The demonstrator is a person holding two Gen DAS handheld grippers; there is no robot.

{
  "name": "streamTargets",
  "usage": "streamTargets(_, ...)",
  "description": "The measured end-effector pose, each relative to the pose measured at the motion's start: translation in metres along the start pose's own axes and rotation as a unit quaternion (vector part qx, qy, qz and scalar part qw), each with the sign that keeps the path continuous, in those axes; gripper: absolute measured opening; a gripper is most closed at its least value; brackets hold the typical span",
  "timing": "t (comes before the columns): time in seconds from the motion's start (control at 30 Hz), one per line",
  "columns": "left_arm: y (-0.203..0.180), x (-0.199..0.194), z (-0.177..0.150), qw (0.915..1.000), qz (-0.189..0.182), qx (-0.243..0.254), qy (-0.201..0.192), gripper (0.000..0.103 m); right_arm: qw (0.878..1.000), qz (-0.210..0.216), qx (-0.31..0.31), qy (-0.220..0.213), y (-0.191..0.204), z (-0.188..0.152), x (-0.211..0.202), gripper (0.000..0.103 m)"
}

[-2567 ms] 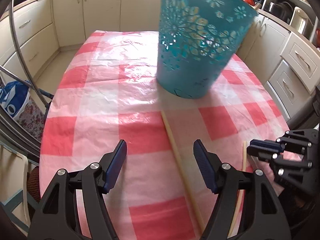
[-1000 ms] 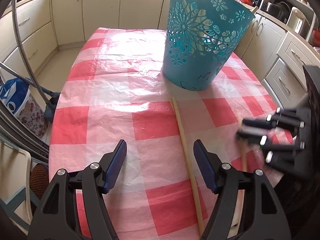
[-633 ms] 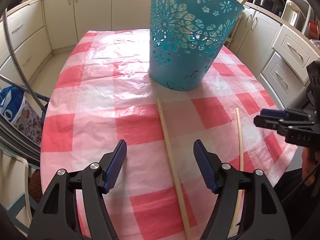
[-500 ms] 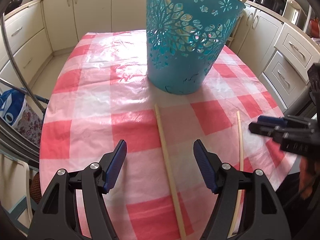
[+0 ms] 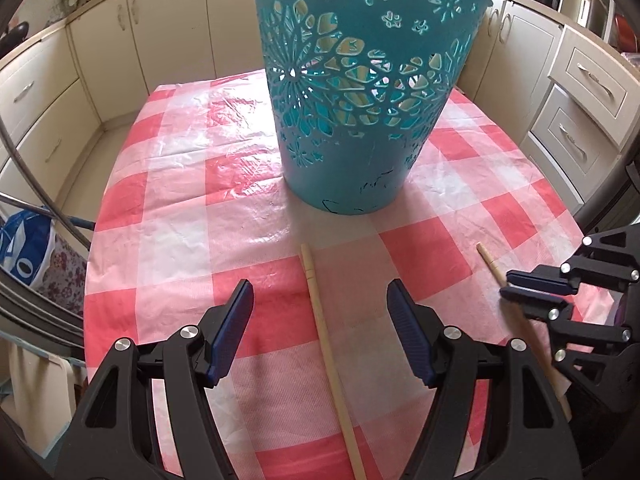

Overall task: Organize utensils
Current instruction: 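Close the right tool on one chopstick while the left tool grasps the other, then lift the left tool's chopstick over the basket and open it while the right tool holds its chopstick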

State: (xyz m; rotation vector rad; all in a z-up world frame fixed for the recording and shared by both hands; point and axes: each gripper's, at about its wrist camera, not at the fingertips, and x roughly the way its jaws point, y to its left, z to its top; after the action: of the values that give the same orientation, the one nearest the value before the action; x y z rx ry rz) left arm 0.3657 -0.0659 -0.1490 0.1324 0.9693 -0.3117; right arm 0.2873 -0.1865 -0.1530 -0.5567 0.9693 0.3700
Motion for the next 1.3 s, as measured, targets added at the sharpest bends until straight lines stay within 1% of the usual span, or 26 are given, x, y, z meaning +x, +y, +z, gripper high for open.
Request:
streamTargets(0.1, -0.003, 0.004, -0.001, 1.0, 0.001, 0.004, 0.006, 0.066, 1.0, -0.007, -0.013, -0.007, 0.003, -0.004, -0.002, 0.008)
streamTargets(0.27, -0.008, 0.009, -0.004, 0.9999, 0.001, 0.008, 0.012, 0.066, 1.0, -0.005, -0.013, -0.012, 0.006, 0.0, -0.001, 0.008)
streamTargets(0.37, -0.008, 0.012, -0.006, 0.9998, 0.002, 0.008, 0.016, 0.066, 1.0, 0.001, 0.004, -0.011, 0.005, 0.001, 0.0, 0.008)
streamTargets(0.57, -0.009, 0.015, -0.004, 0.9999, 0.0, 0.007, 0.014, 0.066, 0.998, 0.031, 0.056, -0.009, -0.015, 0.002, 0.008, 0.009)
streamTargets(0.6, -0.009, 0.015, -0.004, 0.9999, 0.001, 0.008, 0.011, 0.064, 0.998, 0.031, 0.056, -0.01, -0.015, 0.003, 0.009, 0.009)
streamTargets(0.63, -0.009, 0.015, -0.004, 0.9999, -0.001, 0.01, 0.009, 0.057, 0.998, 0.029, 0.054, -0.011, -0.015, 0.003, 0.009, 0.009)
streamTargets(0.67, -0.01, 0.015, -0.003, 0.9999, 0.0, 0.014, 0.006, 0.053, 0.998, 0.025, 0.049, -0.011, -0.013, 0.003, 0.009, 0.009)
streamTargets(0.73, -0.01, 0.015, -0.002, 0.9998, -0.006, 0.017, 0.004, 0.036, 0.999, 0.024, 0.046, -0.013, -0.011, 0.003, 0.007, 0.009)
streamTargets(0.8, -0.01, 0.015, 0.0, 0.9997, -0.018, 0.015, 0.004, 0.028, 0.998, 0.026, 0.053, -0.014, -0.012, 0.001, 0.005, 0.008)
streamTargets(0.83, -0.009, 0.015, 0.0, 0.9997, -0.021, 0.015, 0.004, 0.027, 0.998, 0.027, 0.056, -0.014, -0.013, 0.001, 0.005, 0.008)
streamTargets(0.97, -0.007, 0.015, 0.002, 0.9993, -0.032, 0.015, 0.013, 0.028, 0.996, 0.038, 0.075, -0.012, -0.019, 0.0, 0.008, 0.008)
streamTargets(1.03, -0.006, 0.015, 0.005, 0.9996, -0.014, 0.016, 0.017, 0.045, 0.996, 0.039, 0.079, -0.011, -0.021, 0.001, 0.009, 0.008)
streamTargets(1.1, -0.006, 0.018, 0.008, 0.9996, -0.003, 0.015, 0.022, 0.047, 0.996, 0.041, 0.08, -0.011, -0.022, 0.001, 0.009, 0.008)
streamTargets(1.17, -0.009, 0.022, 0.009, 0.9991, 0.016, 0.027, 0.029, 0.046, 0.995, 0.047, 0.086, -0.011, -0.024, 0.0, 0.01, 0.008)
streamTargets(1.2, -0.011, 0.021, 0.008, 0.9988, 0.022, 0.032, 0.029, 0.039, 0.995, 0.052, 0.09, -0.011, -0.026, 0.0, 0.01, 0.008)
streamTargets(1.23, -0.014, 0.02, 0.008, 0.9989, 0.016, 0.036, 0.027, 0.018, 0.994, 0.055, 0.092, -0.011, -0.027, 0.0, 0.011, 0.008)
streamTargets(1.27, -0.016, 0.019, 0.007, 0.9989, 0.012, 0.038, 0.026, 0.008, 0.994, 0.056, 0.092, -0.013, -0.027, 0.0, 0.011, 0.008)
streamTargets(1.3, -0.018, 0.019, 0.006, 0.9988, 0.011, 0.04, 0.025, 0.005, 0.994, 0.054, 0.09, -0.015, -0.026, 0.0, 0.011, 0.008)
